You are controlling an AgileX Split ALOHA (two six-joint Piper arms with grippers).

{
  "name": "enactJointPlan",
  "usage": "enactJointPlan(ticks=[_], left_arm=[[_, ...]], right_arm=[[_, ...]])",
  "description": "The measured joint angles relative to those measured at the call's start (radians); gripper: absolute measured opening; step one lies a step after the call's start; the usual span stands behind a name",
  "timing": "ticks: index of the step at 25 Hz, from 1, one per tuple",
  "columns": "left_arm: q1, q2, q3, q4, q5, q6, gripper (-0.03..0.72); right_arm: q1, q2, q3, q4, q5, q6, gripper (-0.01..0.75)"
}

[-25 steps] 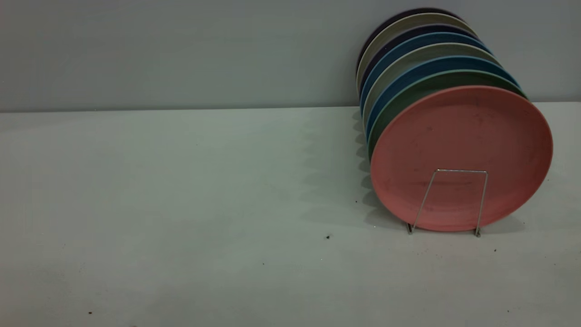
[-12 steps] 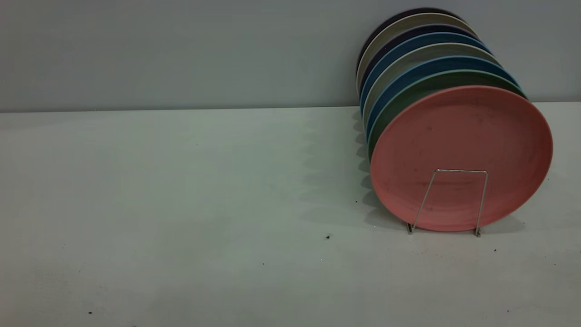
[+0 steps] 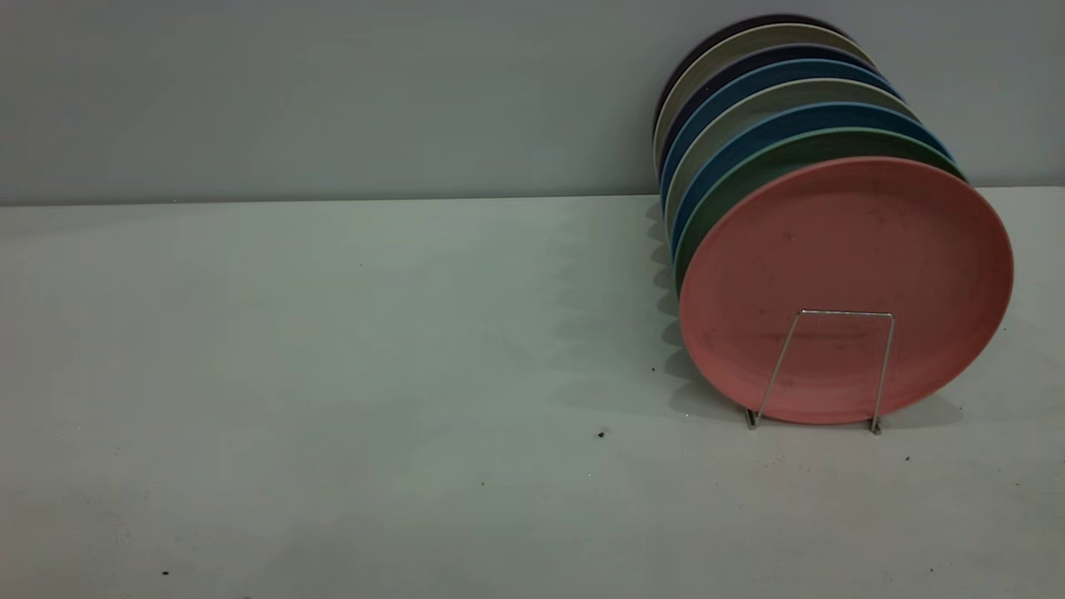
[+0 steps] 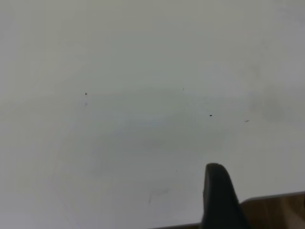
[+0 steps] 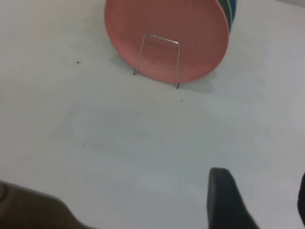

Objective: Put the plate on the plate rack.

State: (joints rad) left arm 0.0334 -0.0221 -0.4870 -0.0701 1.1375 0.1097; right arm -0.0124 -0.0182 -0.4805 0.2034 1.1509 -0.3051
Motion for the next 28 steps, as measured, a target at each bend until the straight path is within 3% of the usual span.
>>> enactJointPlan(ticks=[6,14,28], left_arm=[[0.0,0.0,0.0,0.0,0.0,0.0,0.46],[0.0,0.0,0.0,0.0,0.0,0.0,0.46],[0.0,0.0,0.0,0.0,0.0,0.0,0.46]], right_arm=[[0.0,0.0,0.0,-0.012,0.0,0.025,0.383],[0.0,0.0,0.0,-0.126,-0.004,0.189,0.383],[0.0,0.0,0.0,-0.145,-0.004,0.207,0.383]])
